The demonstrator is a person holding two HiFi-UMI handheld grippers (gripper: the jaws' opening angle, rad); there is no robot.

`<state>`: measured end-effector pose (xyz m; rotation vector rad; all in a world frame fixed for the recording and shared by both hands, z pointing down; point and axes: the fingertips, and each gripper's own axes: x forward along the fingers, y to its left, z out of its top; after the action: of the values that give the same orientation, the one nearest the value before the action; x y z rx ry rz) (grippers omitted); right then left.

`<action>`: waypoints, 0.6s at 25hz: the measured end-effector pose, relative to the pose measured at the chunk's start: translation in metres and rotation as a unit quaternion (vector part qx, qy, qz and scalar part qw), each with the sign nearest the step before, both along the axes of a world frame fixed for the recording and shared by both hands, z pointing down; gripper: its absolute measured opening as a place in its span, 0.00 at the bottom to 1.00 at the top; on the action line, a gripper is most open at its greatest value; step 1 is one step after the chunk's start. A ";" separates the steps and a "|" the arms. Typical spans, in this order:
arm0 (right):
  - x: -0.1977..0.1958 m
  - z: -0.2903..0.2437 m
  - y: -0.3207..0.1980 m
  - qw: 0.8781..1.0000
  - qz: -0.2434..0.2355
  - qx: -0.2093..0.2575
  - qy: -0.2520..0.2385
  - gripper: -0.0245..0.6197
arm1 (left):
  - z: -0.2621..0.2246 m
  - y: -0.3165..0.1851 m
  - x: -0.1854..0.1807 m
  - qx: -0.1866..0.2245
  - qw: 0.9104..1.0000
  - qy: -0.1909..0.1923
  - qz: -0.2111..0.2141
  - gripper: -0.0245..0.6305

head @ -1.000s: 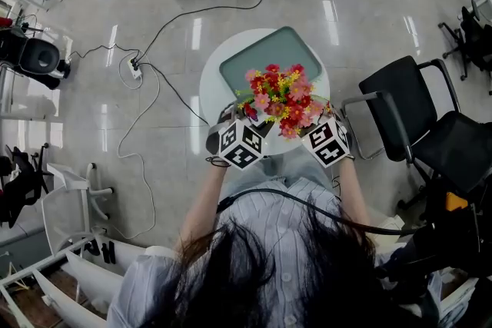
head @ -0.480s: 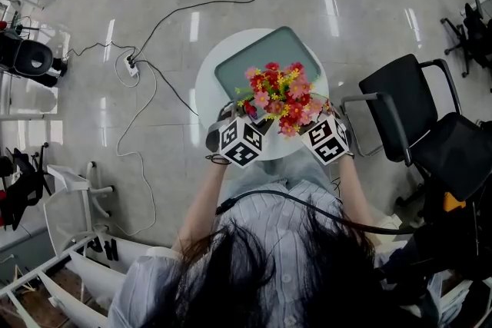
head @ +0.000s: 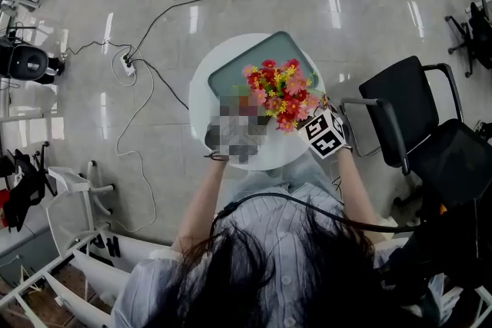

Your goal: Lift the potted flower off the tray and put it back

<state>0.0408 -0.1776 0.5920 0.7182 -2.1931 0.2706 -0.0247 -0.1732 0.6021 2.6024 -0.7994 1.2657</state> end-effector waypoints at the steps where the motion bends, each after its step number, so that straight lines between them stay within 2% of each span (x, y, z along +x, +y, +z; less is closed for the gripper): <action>1: 0.001 0.003 -0.005 1.000 -0.002 -0.003 0.000 0.50 | 0.003 -0.005 0.001 -0.002 1.000 -0.002 -0.002 0.47; 9: 0.007 0.023 -0.046 1.000 -0.024 -0.017 0.002 0.50 | 0.023 -0.043 0.007 -0.011 1.000 -0.012 -0.020 0.47; 15: 0.005 0.048 -0.064 0.999 -0.040 -0.030 0.008 0.50 | 0.050 -0.059 0.004 -0.014 0.999 -0.042 -0.021 0.47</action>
<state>0.0462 -0.2412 0.6399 0.5968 -2.1832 0.2869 -0.0206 -0.2317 0.6519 2.5112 -0.8381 1.3733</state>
